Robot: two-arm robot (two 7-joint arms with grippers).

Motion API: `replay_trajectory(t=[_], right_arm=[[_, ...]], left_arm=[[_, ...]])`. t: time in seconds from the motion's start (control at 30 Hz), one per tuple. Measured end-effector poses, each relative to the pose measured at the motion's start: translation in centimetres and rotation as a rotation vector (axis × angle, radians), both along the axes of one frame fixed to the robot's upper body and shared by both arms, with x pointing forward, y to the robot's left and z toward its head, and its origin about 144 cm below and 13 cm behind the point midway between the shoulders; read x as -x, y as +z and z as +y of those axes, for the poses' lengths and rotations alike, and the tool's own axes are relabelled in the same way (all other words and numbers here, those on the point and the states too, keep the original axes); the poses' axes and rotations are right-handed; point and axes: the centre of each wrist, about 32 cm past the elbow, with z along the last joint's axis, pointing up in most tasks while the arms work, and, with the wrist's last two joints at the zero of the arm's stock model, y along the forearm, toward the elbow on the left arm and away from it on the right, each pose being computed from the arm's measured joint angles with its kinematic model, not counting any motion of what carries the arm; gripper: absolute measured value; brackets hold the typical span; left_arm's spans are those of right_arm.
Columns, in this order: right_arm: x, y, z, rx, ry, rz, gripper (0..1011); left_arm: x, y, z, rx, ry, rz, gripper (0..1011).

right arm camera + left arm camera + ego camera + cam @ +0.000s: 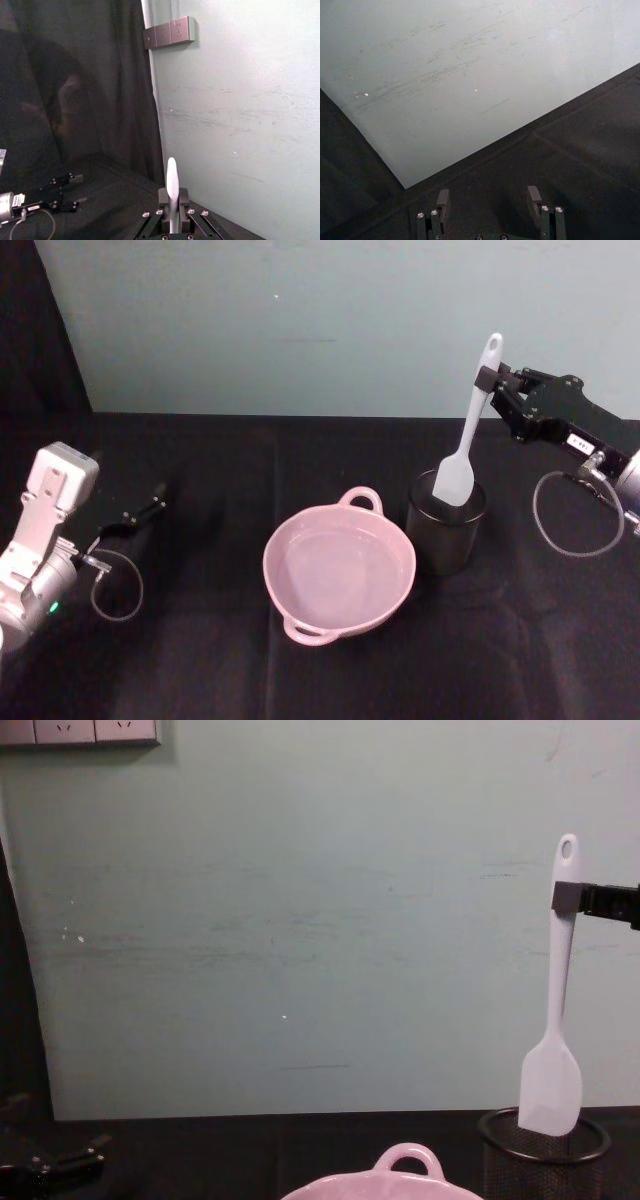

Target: Use the one hand to pick up the spoon and stir the clear water in the bowl.

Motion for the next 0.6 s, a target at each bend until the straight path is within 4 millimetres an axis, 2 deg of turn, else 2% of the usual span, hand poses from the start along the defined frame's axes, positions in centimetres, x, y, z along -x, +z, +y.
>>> replay_trajectory(t=[0.6], right_arm=[[0.0,0.0,0.0,0.0,0.0,0.0,110]], left_arm=[[0.0,0.0,0.0,0.0,0.0,0.0,1005]])
